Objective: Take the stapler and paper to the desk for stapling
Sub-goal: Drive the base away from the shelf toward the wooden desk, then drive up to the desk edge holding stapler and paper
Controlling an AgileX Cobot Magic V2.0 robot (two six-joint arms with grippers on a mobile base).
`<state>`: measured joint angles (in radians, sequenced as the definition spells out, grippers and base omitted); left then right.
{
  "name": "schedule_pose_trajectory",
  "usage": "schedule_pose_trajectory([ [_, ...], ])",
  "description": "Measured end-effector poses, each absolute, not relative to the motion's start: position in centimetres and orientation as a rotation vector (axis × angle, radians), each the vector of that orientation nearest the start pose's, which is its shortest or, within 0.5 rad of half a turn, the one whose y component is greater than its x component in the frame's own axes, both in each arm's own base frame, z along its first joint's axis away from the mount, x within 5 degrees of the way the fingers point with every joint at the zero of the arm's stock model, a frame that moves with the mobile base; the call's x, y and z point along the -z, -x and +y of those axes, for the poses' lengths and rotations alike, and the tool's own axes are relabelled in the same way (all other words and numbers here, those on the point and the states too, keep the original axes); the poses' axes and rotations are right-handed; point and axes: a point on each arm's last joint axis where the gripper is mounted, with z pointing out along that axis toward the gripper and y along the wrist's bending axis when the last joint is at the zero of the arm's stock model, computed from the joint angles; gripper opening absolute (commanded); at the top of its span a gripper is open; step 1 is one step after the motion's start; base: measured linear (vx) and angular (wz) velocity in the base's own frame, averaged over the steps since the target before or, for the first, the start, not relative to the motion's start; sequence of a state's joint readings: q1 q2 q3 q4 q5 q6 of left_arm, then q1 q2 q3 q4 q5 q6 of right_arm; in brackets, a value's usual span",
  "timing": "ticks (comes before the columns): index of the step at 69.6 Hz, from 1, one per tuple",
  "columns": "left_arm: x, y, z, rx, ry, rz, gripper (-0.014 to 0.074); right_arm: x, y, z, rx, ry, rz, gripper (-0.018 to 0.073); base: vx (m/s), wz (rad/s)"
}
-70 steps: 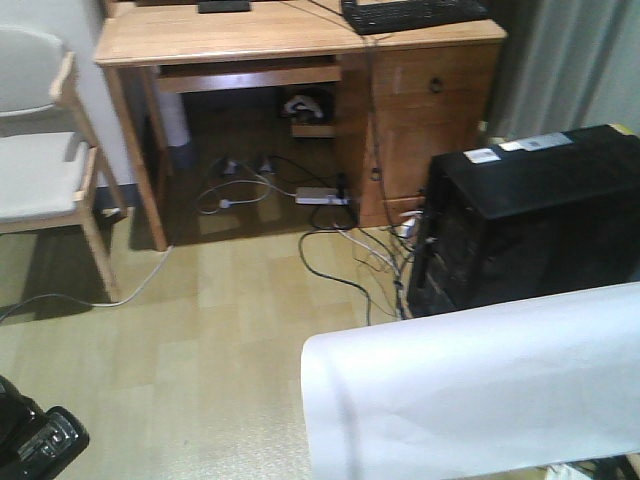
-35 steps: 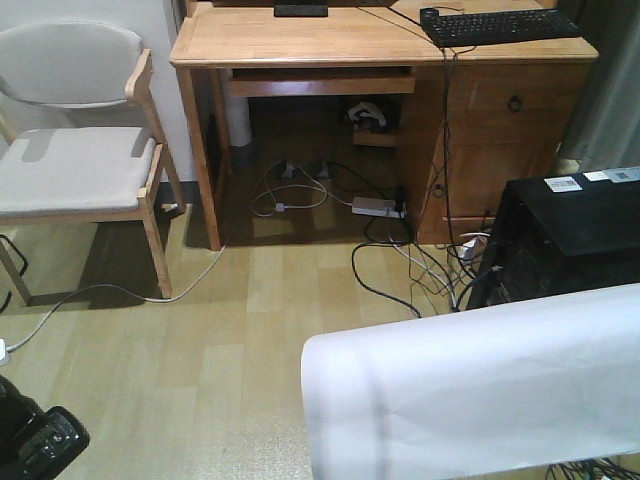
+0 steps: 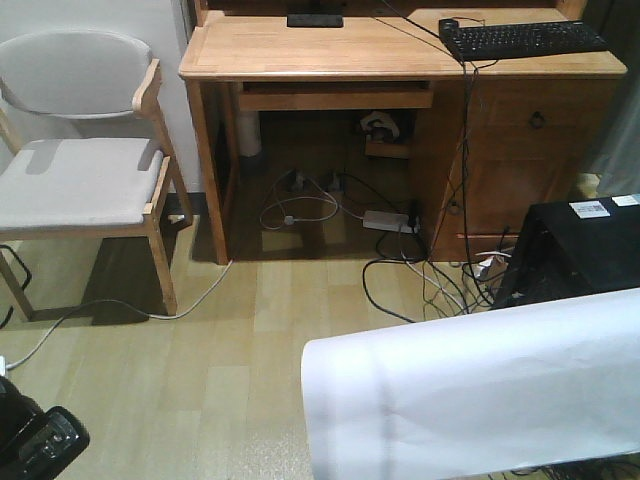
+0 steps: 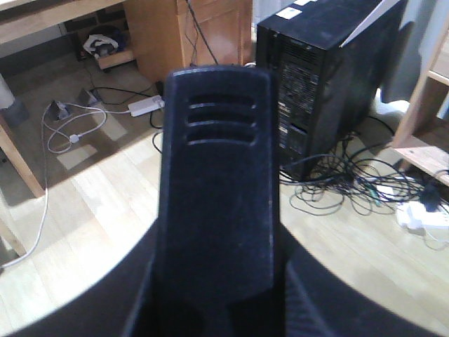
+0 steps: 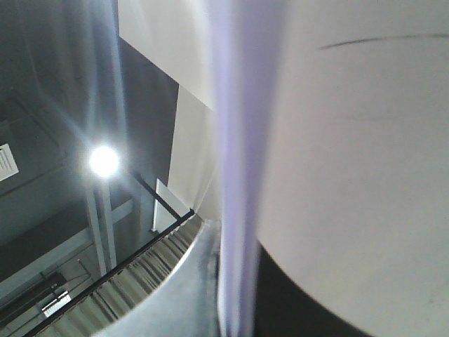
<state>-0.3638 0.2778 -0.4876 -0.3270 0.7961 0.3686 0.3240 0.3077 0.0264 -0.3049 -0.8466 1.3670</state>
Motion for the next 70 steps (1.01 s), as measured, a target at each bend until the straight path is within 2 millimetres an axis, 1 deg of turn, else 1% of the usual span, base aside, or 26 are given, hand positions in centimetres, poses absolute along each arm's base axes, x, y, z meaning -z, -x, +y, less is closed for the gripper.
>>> schedule_pose_trajectory([
  [35, -29.17, -4.04, -3.78, 0.379, -0.647, 1.945, -0.0006, -25.36, -5.56, 4.02, -1.457, -0.235, 1.095, -0.0006, 0.23, -0.01],
  [70, -29.17, -4.04, -3.78, 0.379, -0.647, 1.945, -0.0006, -25.36, -5.56, 4.02, -1.457, -0.235, 1.095, -0.0006, 0.30, -0.04],
])
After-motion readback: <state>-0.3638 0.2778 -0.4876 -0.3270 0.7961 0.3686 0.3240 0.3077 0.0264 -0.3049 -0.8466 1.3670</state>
